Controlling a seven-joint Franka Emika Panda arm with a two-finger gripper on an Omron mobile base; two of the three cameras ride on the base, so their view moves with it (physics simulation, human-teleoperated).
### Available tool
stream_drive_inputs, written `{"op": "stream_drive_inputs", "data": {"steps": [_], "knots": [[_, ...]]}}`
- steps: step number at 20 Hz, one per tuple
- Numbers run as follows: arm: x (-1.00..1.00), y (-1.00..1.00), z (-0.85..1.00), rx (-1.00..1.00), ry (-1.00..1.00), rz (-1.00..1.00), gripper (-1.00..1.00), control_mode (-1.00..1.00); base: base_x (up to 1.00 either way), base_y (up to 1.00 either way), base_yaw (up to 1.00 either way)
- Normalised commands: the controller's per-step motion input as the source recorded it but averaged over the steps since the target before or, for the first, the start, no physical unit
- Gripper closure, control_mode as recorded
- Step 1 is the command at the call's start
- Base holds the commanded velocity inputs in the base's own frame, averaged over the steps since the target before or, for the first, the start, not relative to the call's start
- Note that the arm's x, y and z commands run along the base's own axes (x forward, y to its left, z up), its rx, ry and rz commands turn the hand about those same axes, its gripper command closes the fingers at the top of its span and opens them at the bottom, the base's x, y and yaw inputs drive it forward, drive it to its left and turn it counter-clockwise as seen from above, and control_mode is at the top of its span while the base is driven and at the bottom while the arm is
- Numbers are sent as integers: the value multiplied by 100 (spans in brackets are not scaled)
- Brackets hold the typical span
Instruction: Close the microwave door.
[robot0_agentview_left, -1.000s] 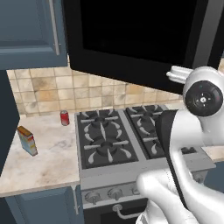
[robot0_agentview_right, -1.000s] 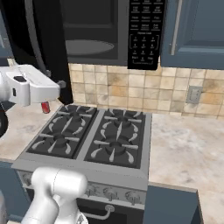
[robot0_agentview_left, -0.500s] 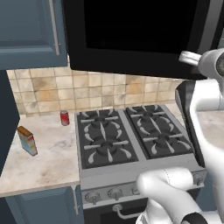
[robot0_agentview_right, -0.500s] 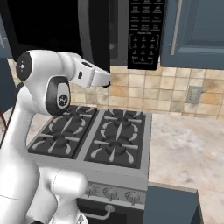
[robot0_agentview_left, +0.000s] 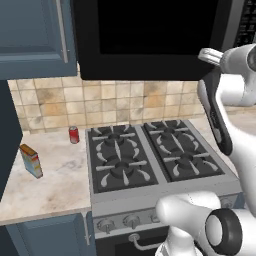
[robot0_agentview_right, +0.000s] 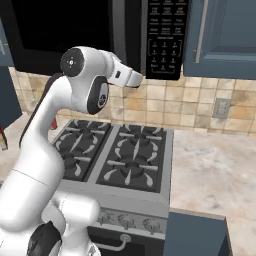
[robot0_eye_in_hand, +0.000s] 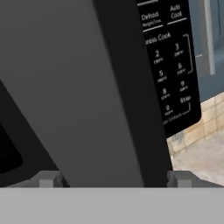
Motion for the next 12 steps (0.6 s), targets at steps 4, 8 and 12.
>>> {"op": "stream_drive_inputs", "data": {"steps": [4, 8, 12], "knots": [[92, 5, 0, 1, 0, 2, -100, -100, 0, 0, 0], [88, 4, 0, 0, -3, 0, -100, -100, 0, 0, 0], [61, 0, 0, 1, -5, 0, -100, -100, 0, 0, 0]]}}
